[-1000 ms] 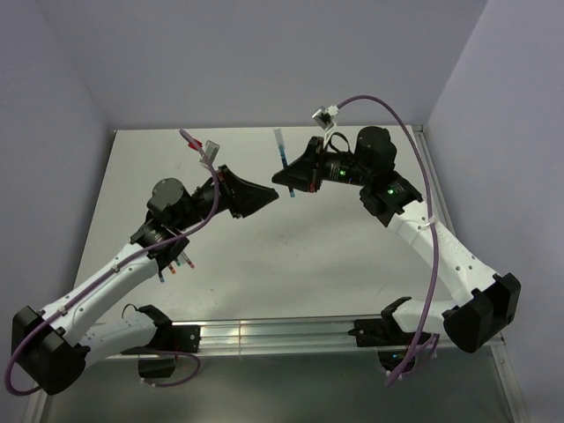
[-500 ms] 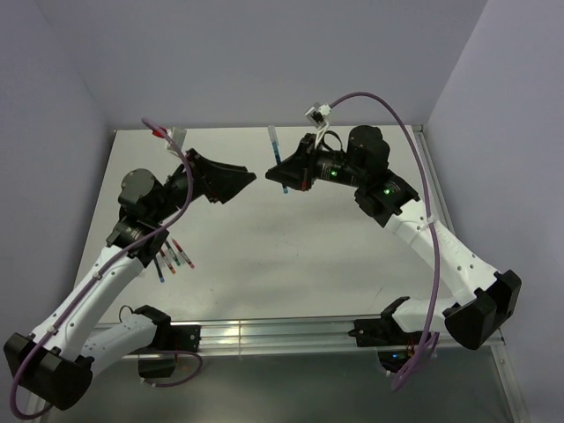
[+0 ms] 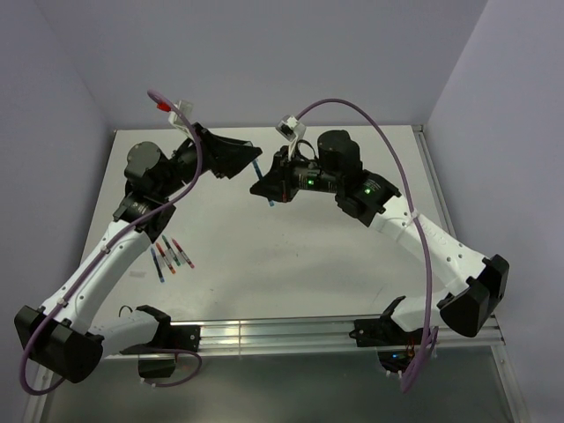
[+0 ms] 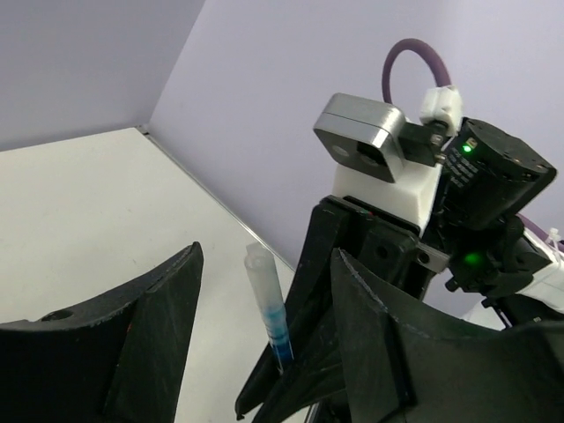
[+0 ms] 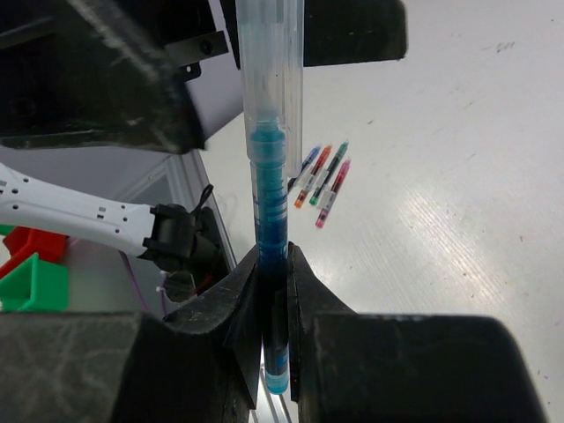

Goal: Insert the pens into the pen caps
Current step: Press the pen cap onto the pen.

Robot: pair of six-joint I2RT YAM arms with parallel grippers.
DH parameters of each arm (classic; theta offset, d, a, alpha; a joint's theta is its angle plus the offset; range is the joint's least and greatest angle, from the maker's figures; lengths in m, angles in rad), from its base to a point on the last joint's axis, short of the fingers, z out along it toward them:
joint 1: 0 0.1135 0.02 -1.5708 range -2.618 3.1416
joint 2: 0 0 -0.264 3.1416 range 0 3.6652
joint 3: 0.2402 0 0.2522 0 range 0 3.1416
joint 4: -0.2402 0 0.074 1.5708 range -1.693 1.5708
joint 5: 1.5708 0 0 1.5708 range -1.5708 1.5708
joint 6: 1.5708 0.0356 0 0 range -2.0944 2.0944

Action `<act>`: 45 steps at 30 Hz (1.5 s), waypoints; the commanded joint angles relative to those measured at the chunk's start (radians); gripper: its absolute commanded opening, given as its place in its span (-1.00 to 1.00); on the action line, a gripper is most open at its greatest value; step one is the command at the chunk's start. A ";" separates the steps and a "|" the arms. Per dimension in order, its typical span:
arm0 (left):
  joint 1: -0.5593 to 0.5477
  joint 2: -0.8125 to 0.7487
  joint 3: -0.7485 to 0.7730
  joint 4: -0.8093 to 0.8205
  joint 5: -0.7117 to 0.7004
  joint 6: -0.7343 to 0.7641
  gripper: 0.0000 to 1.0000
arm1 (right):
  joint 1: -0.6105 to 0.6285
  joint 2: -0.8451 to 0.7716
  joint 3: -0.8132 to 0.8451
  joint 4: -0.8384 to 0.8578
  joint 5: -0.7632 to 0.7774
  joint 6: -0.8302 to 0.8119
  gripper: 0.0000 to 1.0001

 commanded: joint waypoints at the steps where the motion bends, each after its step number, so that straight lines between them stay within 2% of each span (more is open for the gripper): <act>1: 0.004 0.003 0.049 0.025 0.024 0.019 0.26 | 0.016 -0.002 0.062 -0.005 0.039 -0.029 -1.00; 13: 0.005 0.013 0.052 0.013 0.044 0.016 -0.15 | 0.034 0.015 0.085 -0.039 0.058 -0.051 -1.00; 15: 0.005 0.015 0.053 0.013 0.048 0.013 -0.32 | 0.036 0.019 0.086 -0.042 0.058 -0.055 -1.00; 16: 0.005 0.016 0.055 0.010 0.050 0.013 -0.61 | 0.037 0.021 0.089 -0.043 0.062 -0.055 -1.00; 18: 0.007 0.020 0.058 0.004 0.060 0.011 -0.92 | 0.037 0.023 0.092 -0.046 0.079 -0.058 -1.00; 19: 0.009 0.020 0.056 0.008 0.068 0.010 -0.99 | 0.037 0.024 0.097 -0.046 0.081 -0.060 -1.00; 24: 0.007 0.004 0.009 0.064 0.116 -0.013 -0.99 | 0.034 0.023 0.123 -0.043 0.075 -0.069 -1.00; 35: 0.009 0.004 -0.095 0.289 0.313 -0.136 -0.99 | -0.101 -0.005 0.062 0.213 -0.261 0.104 -1.00; 38: 0.009 0.009 -0.111 0.346 0.361 -0.176 -0.99 | -0.122 -0.007 0.046 0.296 -0.325 0.150 -1.00; 42: 0.004 0.016 -0.143 0.480 0.435 -0.254 -0.99 | -0.136 0.021 0.059 0.326 -0.376 0.173 -1.00; 45: -0.008 0.021 -0.151 0.493 0.472 -0.265 -0.99 | -0.142 0.035 0.060 0.377 -0.413 0.213 -1.00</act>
